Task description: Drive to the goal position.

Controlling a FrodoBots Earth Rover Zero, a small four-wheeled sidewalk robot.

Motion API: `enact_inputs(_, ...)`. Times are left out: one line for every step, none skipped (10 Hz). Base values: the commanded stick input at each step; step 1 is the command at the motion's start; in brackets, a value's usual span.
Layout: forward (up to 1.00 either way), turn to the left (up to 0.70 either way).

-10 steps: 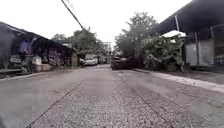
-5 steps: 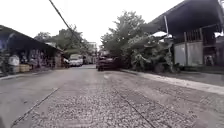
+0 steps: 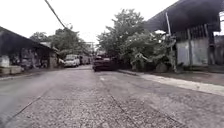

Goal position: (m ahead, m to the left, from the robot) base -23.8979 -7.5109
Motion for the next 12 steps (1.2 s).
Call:
enact_inputs(0.70, 0.27)
enact_inputs(0.70, 0.27)
enact_inputs(0.70, 0.27)
enact_inputs(0.70, 0.27)
enact_inputs(0.70, 0.27)
enact_inputs(0.70, 0.27)
enact_inputs(0.70, 0.27)
enact_inputs(0.70, 0.27)
enact_inputs(0.70, 0.27)
enact_inputs(0.70, 0.27)
enact_inputs(0.70, 0.27)
enact_inputs(0.70, 0.27)
